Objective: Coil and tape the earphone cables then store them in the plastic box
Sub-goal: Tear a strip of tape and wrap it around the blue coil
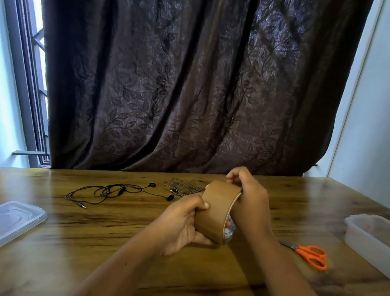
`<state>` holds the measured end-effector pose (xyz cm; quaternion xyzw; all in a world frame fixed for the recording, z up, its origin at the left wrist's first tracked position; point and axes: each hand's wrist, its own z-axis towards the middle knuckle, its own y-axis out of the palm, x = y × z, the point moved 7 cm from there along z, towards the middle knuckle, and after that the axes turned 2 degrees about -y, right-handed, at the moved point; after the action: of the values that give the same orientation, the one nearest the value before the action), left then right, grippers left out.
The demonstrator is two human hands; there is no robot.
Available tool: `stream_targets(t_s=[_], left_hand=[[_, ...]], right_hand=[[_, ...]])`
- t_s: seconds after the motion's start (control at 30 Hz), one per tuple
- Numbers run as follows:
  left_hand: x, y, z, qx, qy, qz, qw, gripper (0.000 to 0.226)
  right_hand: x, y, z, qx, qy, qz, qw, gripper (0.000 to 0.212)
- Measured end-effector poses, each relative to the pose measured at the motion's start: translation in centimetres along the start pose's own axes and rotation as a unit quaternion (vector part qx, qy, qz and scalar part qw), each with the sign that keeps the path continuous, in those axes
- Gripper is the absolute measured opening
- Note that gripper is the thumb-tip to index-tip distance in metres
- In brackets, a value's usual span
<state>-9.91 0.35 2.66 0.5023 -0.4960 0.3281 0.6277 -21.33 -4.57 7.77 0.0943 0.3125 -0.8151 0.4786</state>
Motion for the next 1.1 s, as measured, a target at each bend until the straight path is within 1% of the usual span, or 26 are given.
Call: stream_targets(t_s=[0.1, 0.13, 0.2, 0.27, 0.33, 0.37, 0.47, 0.5, 0.53, 0.6, 0.7, 0.77, 0.83, 1.0, 1.1], left_hand=[[0.1, 0.1, 0.1, -0.011, 0.015, 0.006, 1.000, 0.052], [0.1, 0.1, 0.1, -0.007, 0.016, 0.013, 1.000, 0.052], [0.0, -0.3, 0.2, 0.012, 0.019, 0.035, 0.999, 0.045], [0.0, -0.7, 0.1, 0.022, 0.013, 0.049, 0.998, 0.047], [0.4, -1.0, -0.1, 0.022, 0.017, 0.059, 0.998, 0.041], [0.6, -1.1, -0.1, 0.025, 0.013, 0.061, 0.998, 0.044], [0.7, -1.7, -0.3, 0.058, -0.007, 0.087, 0.994, 0.053], [0.7, -1.8, -0.2, 0.064, -0.007, 0.099, 0.993, 0.053], [0.8, -1.8, -0.2, 0.064, -0.006, 0.102, 0.993, 0.053], [0.9, -1.8, -0.1, 0.056, 0.001, 0.094, 0.994, 0.049], [0.9, -1.5, -0.2, 0.028, 0.012, 0.085, 0.996, 0.039], [0.8, -1.4, -0.1, 0.010, 0.019, 0.075, 0.997, 0.037], [0.7, -1.3, -0.1, -0.002, 0.024, 0.064, 0.998, 0.040], [0.5, -1.6, -0.1, 0.001, 0.020, 0.063, 0.998, 0.045], [0.4, -1.6, 0.0, 0.003, 0.014, 0.047, 0.999, 0.041]], right_hand=[[1.7, 0.7, 0.3, -0.014, 0.078, 0.050, 0.996, 0.034], [2.0, 0.9, 0.4, -0.020, 0.094, 0.055, 0.994, 0.034], [2.1, 1.1, 0.5, -0.027, 0.104, 0.055, 0.993, 0.031], [1.5, 0.9, 0.5, -0.017, 0.085, 0.062, 0.994, 0.029], [0.6, 0.3, 0.4, 0.001, 0.039, 0.072, 0.997, 0.027], [-0.1, 0.2, 0.3, 0.002, 0.000, 0.066, 0.998, 0.027], [-2.4, 0.6, -0.6, -0.027, -0.160, -0.002, 0.987, 0.026], [-2.8, 0.8, -1.0, -0.028, -0.192, -0.026, 0.981, 0.026], [-3.0, 0.9, -1.1, -0.025, -0.203, -0.041, 0.978, 0.027], [-2.8, 0.6, -0.9, -0.007, -0.185, -0.045, 0.982, 0.029], [-1.8, -0.4, -0.3, 0.024, -0.116, -0.024, 0.993, 0.027], [-1.3, -0.8, -0.1, 0.036, -0.073, -0.017, 0.997, 0.027], [-1.1, -0.8, -0.1, 0.038, -0.049, -0.015, 0.998, 0.027], [-0.1, -0.4, 0.1, 0.019, -0.002, -0.004, 1.000, 0.029], [0.0, -0.4, 0.1, 0.015, 0.005, 0.005, 1.000, 0.029]])
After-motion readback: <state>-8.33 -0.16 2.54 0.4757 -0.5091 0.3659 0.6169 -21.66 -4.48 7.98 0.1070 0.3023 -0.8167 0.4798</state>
